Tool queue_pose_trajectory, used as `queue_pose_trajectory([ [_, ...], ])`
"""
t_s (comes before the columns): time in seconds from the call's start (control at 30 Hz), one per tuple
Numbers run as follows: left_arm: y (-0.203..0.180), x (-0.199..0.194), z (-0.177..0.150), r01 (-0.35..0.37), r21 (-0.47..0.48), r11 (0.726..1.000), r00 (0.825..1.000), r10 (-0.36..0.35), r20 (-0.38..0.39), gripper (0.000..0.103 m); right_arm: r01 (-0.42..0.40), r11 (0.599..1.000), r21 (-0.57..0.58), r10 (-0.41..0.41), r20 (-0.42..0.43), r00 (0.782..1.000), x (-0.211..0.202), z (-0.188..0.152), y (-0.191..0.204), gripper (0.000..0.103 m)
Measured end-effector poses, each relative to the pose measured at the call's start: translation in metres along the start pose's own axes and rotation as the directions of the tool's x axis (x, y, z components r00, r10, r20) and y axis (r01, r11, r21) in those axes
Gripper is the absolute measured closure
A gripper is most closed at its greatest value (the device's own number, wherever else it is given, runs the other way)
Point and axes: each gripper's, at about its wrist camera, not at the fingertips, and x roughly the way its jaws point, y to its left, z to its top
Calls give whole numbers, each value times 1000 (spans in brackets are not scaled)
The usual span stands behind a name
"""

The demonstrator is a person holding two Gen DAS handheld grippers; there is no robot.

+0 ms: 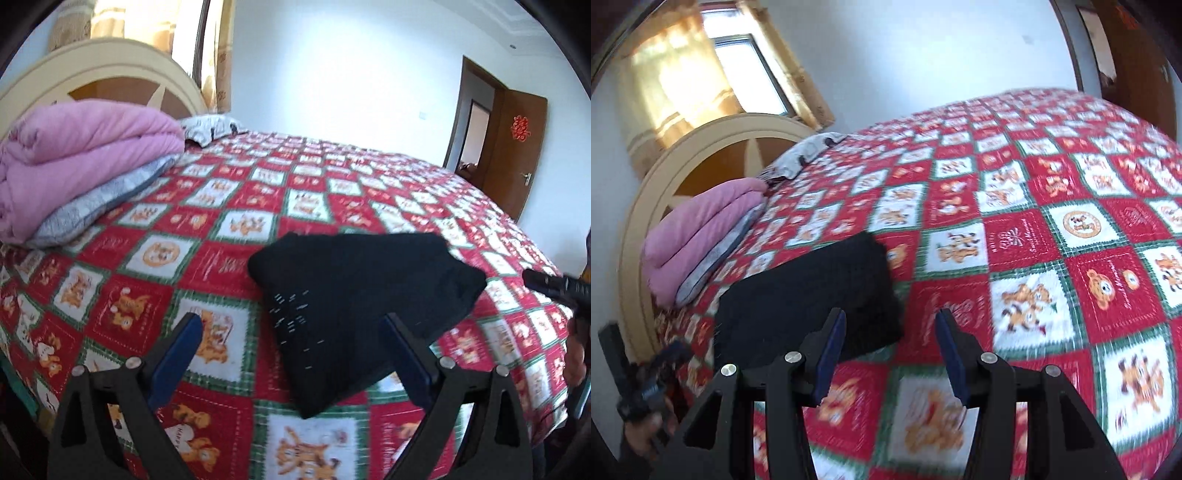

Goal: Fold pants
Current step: 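Open both tools and release the folded pants on the quilt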

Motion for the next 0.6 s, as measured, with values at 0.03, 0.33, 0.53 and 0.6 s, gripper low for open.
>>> queue_pose_trajectory([
  [0.03,-4,-5,3,10,4,1000,1000,-10,12,4,-2,1000,-15,2,7,1000,-7,-4,6,51],
  [0.33,-25,-42,10,33,-7,999,994,-32,102,4,57,986,-155,-41,103,994,-64,-18,50,50],
  [0.53,-29,-57,6,39,-19,999,991,-37,126,4,71,983,-170,-50,126,991,-88,-30,66,47],
  [0.6,-30,-63,5,42,-24,999,990,-38,135,4,71,981,-178,-48,135,990,-95,-35,70,47],
])
